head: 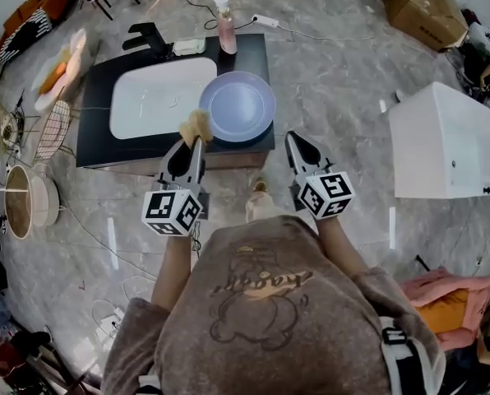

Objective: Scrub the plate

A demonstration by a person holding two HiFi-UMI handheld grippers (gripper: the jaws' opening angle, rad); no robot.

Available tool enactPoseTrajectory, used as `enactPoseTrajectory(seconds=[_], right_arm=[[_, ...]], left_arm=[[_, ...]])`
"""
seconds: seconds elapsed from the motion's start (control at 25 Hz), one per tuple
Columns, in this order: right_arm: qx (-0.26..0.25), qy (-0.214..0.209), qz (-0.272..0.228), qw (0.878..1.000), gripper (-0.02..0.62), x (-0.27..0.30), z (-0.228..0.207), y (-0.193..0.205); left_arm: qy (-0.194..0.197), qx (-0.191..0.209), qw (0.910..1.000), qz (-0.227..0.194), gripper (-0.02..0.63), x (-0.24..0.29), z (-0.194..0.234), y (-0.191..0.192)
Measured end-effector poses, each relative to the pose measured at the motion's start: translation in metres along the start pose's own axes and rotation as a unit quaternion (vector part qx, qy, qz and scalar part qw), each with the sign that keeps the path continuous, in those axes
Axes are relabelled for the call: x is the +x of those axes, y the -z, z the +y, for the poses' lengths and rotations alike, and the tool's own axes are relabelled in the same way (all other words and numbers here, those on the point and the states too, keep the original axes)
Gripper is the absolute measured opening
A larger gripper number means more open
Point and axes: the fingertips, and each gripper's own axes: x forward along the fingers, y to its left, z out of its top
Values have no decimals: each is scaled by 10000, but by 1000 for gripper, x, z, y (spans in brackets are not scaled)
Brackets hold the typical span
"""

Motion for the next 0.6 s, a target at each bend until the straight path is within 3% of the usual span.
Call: enactPoseTrajectory(seconds=[0.28,0.6], right_arm=[[66,-245,137,9996,-2,61,-43,-17],[83,-360,357,9987,-2,108,-63,-17]], left_arm=[[-218,-98,9997,9,64,60,15,-12],[-389,-167,9991,16,63,92,44,-17]])
